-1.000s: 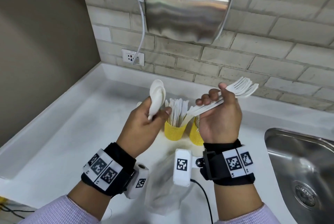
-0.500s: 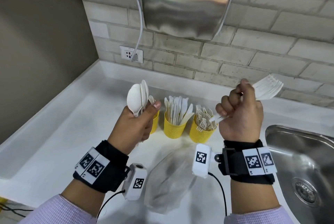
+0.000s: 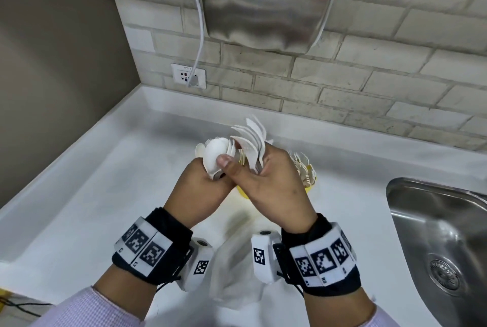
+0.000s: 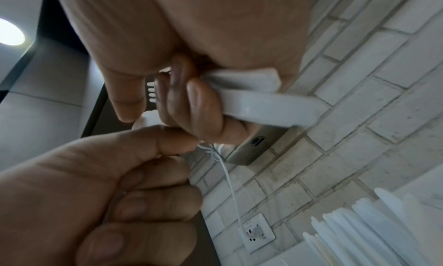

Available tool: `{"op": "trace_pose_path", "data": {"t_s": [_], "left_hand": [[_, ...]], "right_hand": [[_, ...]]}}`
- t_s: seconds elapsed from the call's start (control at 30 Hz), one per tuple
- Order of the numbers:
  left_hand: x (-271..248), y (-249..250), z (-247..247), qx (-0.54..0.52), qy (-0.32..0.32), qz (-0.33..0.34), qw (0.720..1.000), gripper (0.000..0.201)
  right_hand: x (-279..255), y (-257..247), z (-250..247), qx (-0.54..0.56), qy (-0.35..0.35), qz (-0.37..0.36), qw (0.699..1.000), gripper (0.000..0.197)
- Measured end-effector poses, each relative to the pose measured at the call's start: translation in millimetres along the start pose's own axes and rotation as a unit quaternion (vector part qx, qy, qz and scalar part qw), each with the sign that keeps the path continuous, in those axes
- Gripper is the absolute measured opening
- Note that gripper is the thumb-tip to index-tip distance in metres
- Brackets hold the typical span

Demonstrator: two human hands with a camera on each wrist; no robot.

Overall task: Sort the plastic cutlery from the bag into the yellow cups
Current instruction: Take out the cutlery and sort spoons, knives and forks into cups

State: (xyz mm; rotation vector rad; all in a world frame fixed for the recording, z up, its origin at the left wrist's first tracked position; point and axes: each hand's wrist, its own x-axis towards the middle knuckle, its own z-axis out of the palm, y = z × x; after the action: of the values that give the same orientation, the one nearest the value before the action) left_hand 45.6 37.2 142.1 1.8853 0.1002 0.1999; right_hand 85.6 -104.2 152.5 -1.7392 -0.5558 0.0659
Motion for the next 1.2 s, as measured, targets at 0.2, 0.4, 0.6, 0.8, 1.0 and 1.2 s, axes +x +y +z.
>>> {"op": "trace_pose_path", "data": {"t_s": [0.2,0.4,0.6,0.8,1.0,1.2], "left_hand": [[1.8,-6.9,-1.1,0.070,-0.010,0.065,0.995,0.018],[1.9,6.5,-1.8,0.022,-0.096,0.070,0.993,0.028],[-3.2,11.8,-9.4,0.006,-0.182,0.035,0.983,0.030],[-3.1,2.2,-18.9,-0.032,-0.247,-0.027,0.968,0.034],[-3.2,4.5,-20.7,-0.055,-0.252,-0.059,0.964,0.043],[-0.1,7.6,-14.7,-0.002,-0.171,-0.042,0.984,0.044]], "right_hand": [[6.9,0.2,9.6,-0.029,0.016,-0.010,0.999,0.036],[7.9,-1.4,0.5,0.021,0.011,-0.001,1.000,0.022],[15.0,-8.1,-23.2,-0.010,-0.069,-0.002,0.998,0.017],[22.8,-11.2,-28.6,-0.057,-0.157,-0.026,0.986,0.035],[27.0,-19.3,-31.5,-0.075,-0.178,-0.024,0.981,0.023],[23.5,-18.6,-17.1,-0.157,-0.076,-0.036,0.984,0.036]]}}
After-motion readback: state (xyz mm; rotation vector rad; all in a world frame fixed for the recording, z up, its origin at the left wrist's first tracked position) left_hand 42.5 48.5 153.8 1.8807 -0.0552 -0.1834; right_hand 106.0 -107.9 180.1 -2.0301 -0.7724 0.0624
